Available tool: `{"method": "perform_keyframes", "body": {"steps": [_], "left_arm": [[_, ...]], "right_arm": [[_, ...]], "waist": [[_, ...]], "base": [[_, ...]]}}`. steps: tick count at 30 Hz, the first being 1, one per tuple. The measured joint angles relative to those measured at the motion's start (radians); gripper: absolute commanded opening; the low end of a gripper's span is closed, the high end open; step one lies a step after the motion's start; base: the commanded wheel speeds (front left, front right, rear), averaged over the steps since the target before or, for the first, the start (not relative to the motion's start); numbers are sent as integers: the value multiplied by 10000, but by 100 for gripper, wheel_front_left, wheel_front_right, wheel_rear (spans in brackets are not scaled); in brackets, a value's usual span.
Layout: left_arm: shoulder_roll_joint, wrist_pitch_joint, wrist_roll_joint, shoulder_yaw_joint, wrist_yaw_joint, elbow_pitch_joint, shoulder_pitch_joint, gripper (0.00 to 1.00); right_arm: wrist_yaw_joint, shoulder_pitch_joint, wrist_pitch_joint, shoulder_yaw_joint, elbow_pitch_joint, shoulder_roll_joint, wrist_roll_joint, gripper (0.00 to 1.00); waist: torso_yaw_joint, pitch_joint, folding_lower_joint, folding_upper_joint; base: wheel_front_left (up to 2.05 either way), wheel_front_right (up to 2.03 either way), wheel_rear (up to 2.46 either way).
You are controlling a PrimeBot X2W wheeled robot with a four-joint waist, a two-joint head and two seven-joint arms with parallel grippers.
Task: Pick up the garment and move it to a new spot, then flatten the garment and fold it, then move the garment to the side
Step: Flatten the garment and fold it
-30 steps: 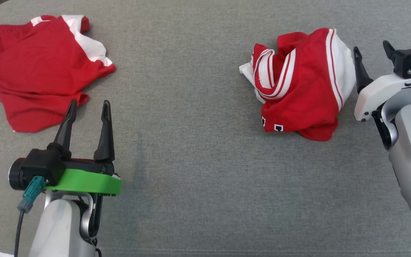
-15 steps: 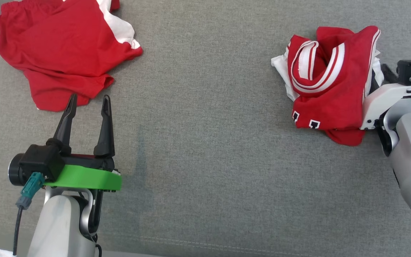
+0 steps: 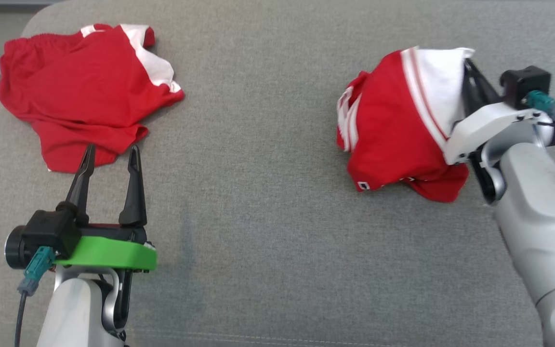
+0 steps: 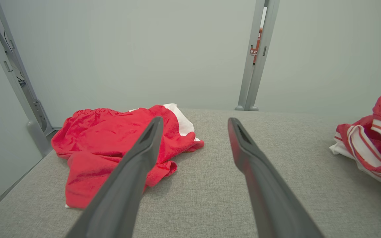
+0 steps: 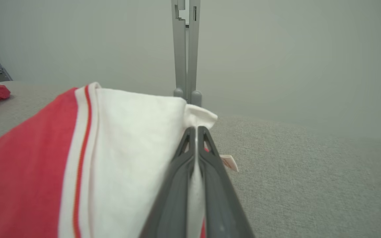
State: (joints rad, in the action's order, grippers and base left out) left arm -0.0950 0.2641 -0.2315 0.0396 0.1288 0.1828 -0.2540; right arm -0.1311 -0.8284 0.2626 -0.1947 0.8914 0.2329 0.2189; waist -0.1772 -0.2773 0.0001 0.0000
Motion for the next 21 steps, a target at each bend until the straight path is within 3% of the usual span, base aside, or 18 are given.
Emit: {"method": "perform_keyframes", "body": {"steps": [10,17,21], "left_arm": [[4,0,40,-226,0,-35,411,100],[29,0,52,-245,0,-13,602,100],[48,0,52,-201,0,23,650,100]], "right_arm": [[0,1488,0,-2092,-3509,-961,504,0],[-2,2427,2,-4452,-4207,-1494,920,0],[-4,2928,0,-5519,-4004,-1691,1072,0]], "waist": [[238,852,-1,0],[-77,1121,-1,0],[-323,1210,-1,0]], "base": [[0,0,0],[0,0,0],[0,0,0]]}}
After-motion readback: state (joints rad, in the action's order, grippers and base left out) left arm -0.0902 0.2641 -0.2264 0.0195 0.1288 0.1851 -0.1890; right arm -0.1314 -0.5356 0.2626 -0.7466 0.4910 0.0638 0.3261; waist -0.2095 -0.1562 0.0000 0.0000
